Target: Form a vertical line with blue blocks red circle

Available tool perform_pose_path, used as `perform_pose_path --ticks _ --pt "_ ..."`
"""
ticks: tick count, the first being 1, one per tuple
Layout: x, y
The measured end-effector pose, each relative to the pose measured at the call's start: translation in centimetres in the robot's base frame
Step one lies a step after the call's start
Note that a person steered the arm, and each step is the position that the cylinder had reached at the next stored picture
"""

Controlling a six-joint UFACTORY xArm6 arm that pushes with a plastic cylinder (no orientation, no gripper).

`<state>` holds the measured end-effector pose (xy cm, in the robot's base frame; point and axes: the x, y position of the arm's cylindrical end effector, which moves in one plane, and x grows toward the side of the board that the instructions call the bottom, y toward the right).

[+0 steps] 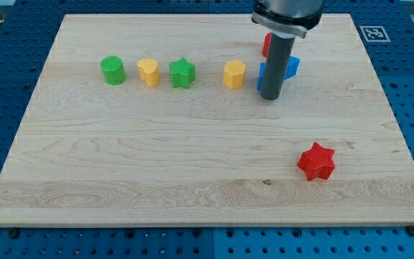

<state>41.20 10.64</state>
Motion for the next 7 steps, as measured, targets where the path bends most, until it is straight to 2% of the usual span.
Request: perform_pose_path --ticks 2,3,6,7 --pt "-0.1 3.6" --pt "-0.7 3.6" --pt "-6.8 4.0" --pt "-7.3 4.4"
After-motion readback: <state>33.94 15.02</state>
